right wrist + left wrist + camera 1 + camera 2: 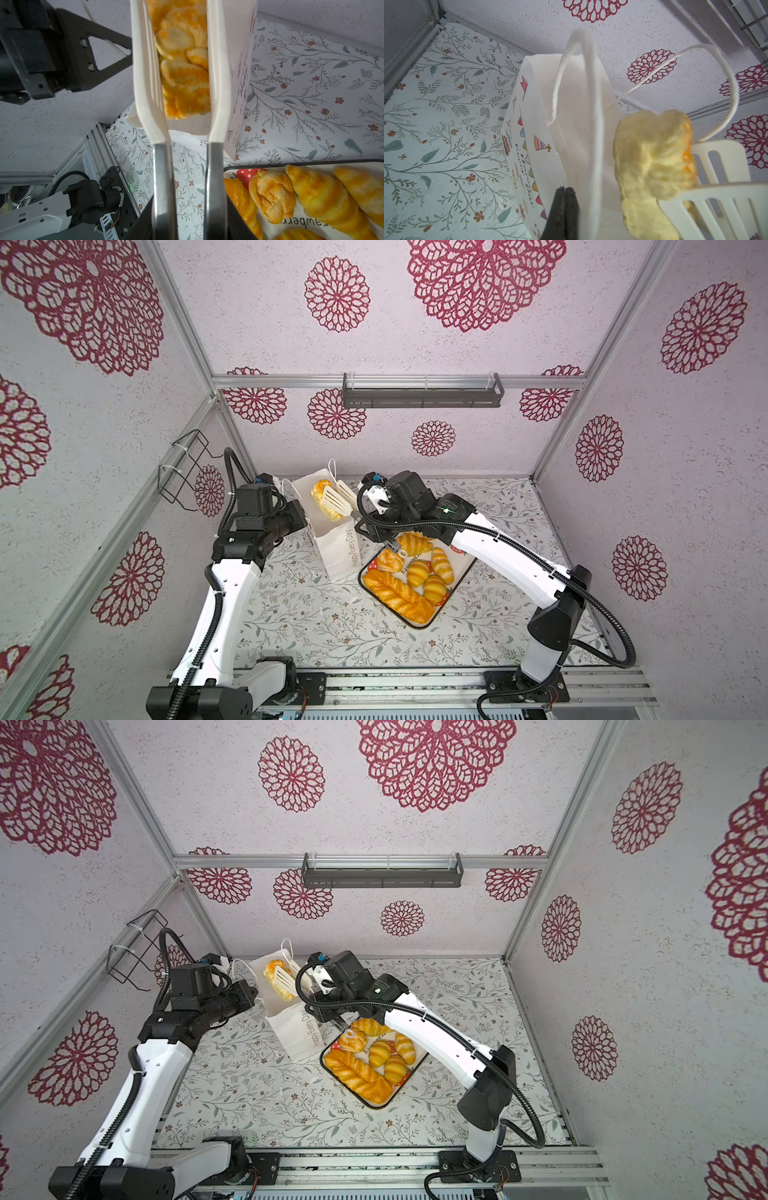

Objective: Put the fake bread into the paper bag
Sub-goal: 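Lower the roll into the paper bag opening and open the tongs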

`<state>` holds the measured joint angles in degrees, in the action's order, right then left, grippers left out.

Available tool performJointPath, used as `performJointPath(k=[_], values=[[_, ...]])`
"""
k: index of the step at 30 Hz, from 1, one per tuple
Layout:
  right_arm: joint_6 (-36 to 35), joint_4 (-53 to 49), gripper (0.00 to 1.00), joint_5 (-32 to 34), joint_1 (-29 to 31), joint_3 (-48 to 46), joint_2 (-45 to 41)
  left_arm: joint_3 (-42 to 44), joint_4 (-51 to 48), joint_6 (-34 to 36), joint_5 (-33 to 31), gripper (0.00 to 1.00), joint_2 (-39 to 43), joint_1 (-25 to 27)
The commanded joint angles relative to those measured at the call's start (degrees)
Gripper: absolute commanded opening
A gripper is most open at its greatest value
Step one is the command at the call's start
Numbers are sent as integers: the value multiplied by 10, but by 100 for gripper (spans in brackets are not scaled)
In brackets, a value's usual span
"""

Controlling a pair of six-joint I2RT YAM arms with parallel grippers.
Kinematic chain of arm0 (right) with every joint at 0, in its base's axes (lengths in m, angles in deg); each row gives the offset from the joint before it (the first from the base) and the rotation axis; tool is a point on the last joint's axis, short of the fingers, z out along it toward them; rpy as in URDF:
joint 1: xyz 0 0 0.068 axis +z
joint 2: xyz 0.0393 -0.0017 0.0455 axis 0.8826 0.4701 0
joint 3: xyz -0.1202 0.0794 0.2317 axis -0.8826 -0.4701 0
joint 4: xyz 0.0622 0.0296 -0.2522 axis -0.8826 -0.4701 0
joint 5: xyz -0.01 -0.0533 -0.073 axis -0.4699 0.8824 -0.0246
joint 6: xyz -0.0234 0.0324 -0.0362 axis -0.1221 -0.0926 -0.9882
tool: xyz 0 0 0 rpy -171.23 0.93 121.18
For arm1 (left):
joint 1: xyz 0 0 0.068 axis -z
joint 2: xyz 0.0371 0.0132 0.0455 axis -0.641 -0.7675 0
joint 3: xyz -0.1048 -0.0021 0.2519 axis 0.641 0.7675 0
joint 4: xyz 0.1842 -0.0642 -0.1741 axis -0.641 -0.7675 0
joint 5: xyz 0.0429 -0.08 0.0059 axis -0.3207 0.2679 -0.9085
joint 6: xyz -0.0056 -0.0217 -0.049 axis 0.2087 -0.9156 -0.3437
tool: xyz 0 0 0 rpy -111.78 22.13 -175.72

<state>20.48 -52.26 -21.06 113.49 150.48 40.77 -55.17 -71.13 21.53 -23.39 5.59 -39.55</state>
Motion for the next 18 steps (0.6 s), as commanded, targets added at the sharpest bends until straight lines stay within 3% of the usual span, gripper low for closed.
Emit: performJointPath(k=[1,12,18], values=[[3,19,30,-9,-2,22,-4,5,10,-5,2,0,0,-1],[-6,19,45,-8,-4,28,-5,11,13,-12,3,0,-1,1],[-14,13,45,-8,-15,43,0,12,17,-18,2,0,-3,4]])
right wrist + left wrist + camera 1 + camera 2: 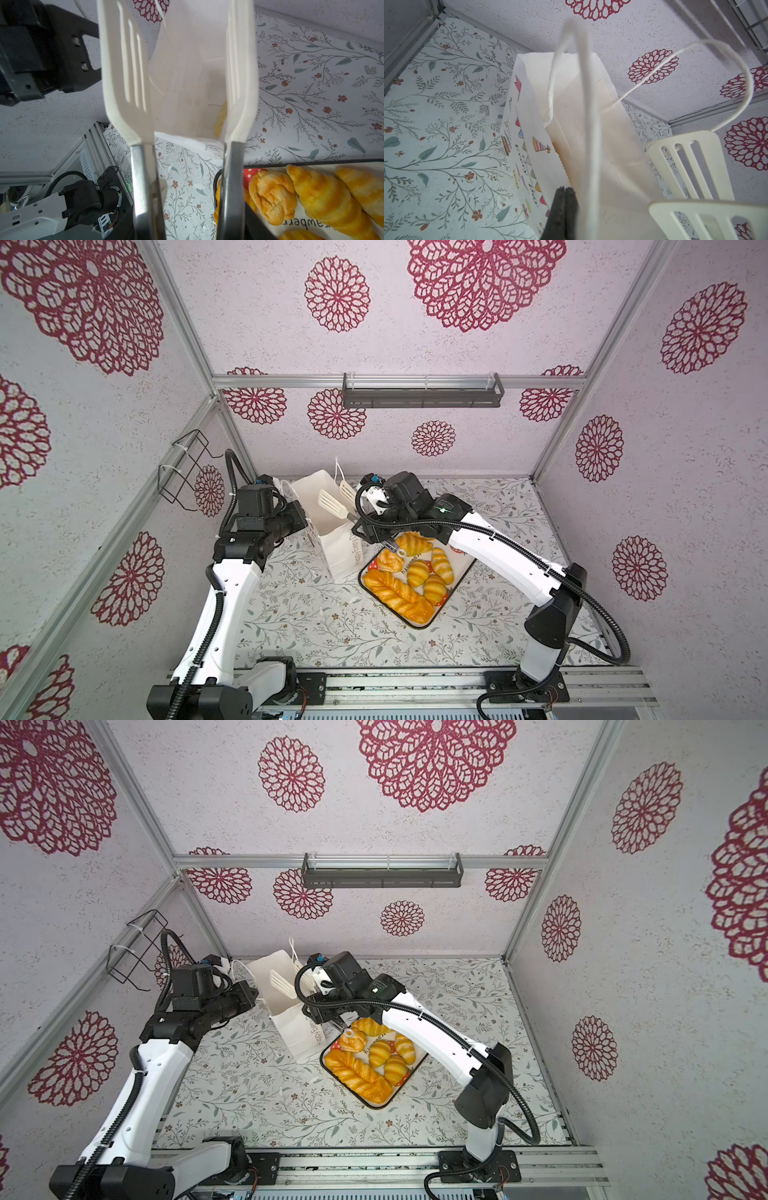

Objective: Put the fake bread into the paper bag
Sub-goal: 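Lower the roll into the paper bag opening and open the tongs, then withdraw the tongs from the bag back over the bread tray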

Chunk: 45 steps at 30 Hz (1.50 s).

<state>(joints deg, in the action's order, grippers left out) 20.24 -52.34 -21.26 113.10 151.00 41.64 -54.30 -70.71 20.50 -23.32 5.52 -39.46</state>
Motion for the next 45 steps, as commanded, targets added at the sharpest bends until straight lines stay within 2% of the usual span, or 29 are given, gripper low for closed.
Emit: performJointPath(k=[1,17,26,34,45], values=[[-12,12,45,-7,-12,41,-9,3,13,-8,2,0,-2,4],[-25,-6,41,-7,-11,60,-45,2,19,-18,-3,0,-4,21],[-37,-25,41,26,-14,51,-83,-2,22,-20,-7,0,-9,24],[-26,-20,41,46,-52,-8,-128,-11,18,-15,-8,0,-9,24],[2,15,41,41,-132,-150,-205,-16,12,-3,-20,2,-9,24]])
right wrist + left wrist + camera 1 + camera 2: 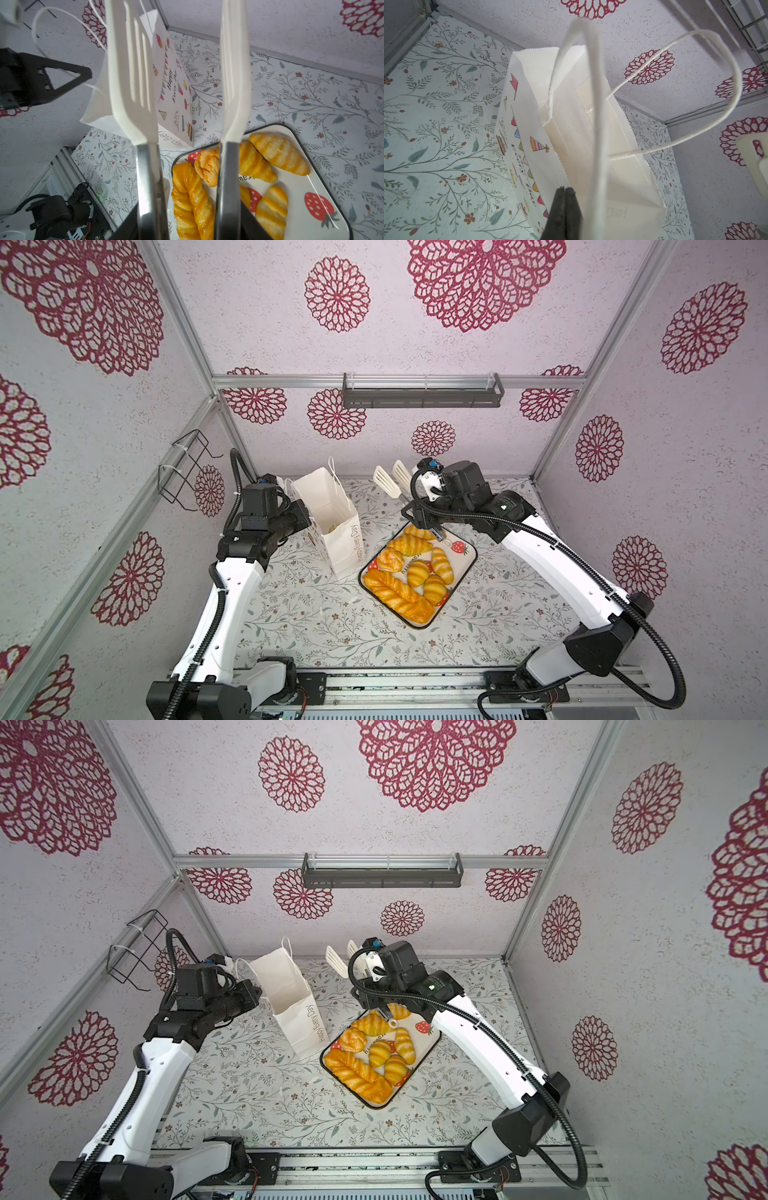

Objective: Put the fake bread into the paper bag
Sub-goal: 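Withdraw the tongs from the bag back over the bread tray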

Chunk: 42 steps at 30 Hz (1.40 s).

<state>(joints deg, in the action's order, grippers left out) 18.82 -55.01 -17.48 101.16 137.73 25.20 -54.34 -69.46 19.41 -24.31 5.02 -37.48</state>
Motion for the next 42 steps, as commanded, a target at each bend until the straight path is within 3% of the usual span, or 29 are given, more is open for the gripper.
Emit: performJointPath(k=[1,9,16,21,28,34,42], values=[[19,46,41,2,-18,-30,-46,-15,-1,8,-11,5,-4,4],[38,69,42,-6,-52,-129,-84,-28,-7,15,-14,27,-6,4],[53,91,44,-19,-80,-186,-103,-49,-18,29,-25,31,-13,2],[61,102,45,-29,-105,-219,-115,-67,-29,43,-33,28,-20,-5],[68,113,45,-40,-132,-253,-130,-82,-34,47,-23,16,-27,-16],[75,123,45,-48,-158,-286,-140,-78,-33,45,-18,0,-29,-17],[92,153,45,-70,-191,-333,-133,-72,-29,38,-11,0,-29,-17]])
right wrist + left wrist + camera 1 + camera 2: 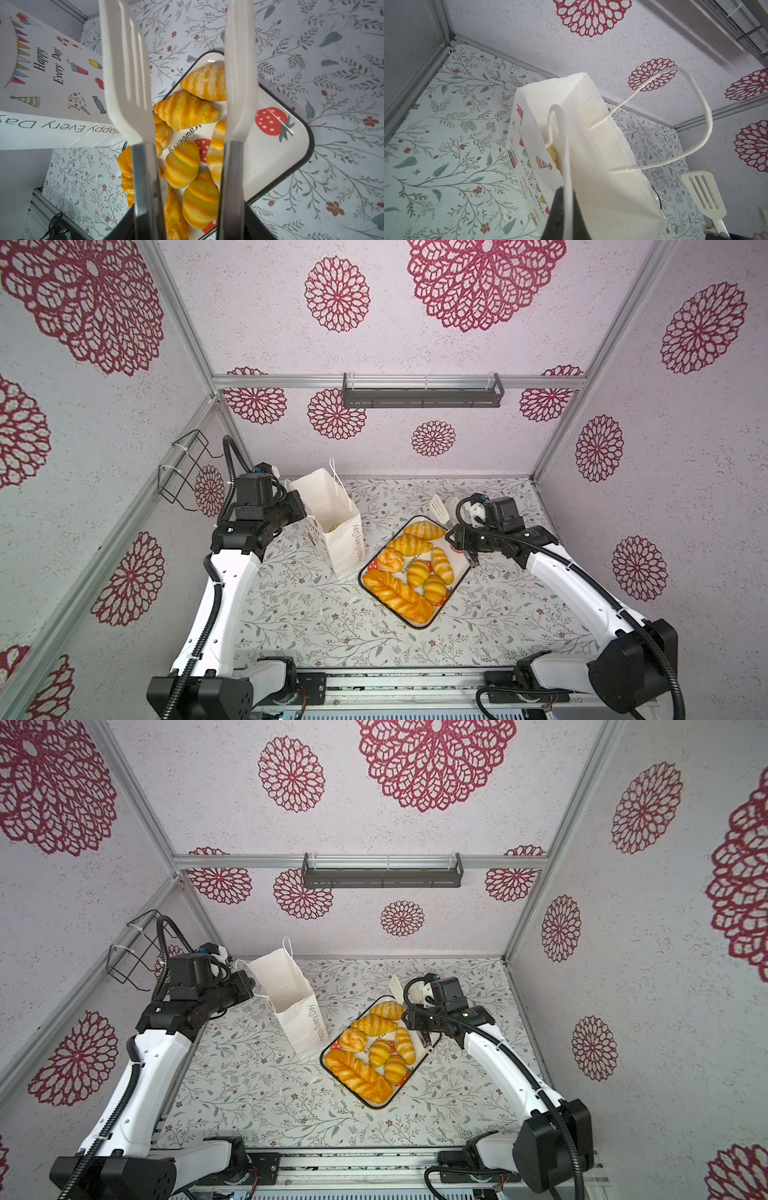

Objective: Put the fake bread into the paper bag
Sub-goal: 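Withdraw the tongs from the bag back over the bread tray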

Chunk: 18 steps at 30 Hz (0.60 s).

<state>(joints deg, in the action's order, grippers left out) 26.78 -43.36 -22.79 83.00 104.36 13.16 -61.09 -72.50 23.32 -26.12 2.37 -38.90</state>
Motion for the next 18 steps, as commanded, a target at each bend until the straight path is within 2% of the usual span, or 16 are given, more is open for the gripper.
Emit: performJointPath(k=[1,9,18], values=[[13,38,45,-19,-12,-3,-10,-4,2,-1,9,0,-2,-3],[7,30,45,-30,-30,-39,-9,1,2,-1,9,0,0,-3],[10,-12,45,-25,-30,-95,-50,3,4,-2,14,0,-2,-2]])
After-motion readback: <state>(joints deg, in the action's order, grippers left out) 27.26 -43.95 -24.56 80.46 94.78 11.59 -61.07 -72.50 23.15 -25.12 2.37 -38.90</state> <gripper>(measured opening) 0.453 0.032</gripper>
